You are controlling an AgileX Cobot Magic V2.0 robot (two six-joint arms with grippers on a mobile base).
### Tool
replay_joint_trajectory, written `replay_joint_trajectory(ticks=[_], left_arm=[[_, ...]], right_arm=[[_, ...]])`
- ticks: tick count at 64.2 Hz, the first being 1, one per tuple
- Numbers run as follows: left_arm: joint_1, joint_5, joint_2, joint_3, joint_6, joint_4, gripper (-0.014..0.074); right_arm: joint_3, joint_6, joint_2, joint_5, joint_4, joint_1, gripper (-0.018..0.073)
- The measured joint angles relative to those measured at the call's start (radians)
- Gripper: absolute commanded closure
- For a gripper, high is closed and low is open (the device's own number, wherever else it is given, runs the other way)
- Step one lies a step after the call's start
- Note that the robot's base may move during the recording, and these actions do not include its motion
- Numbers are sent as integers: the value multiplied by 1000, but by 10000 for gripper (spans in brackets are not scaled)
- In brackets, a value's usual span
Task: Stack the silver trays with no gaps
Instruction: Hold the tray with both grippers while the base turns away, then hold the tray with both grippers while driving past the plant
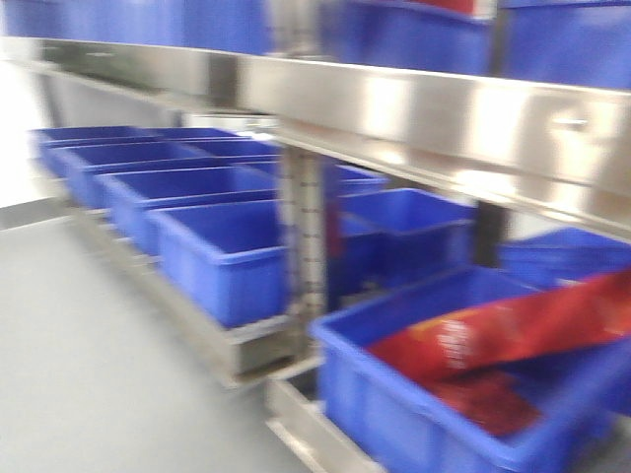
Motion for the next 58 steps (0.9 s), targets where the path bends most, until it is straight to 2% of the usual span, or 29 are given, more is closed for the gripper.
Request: replay_joint_trajectory(ticks=[58], left_arm=[[0,0,0,0,0,0,613]], right_arm=[[0,0,0,-1,0,0,626]])
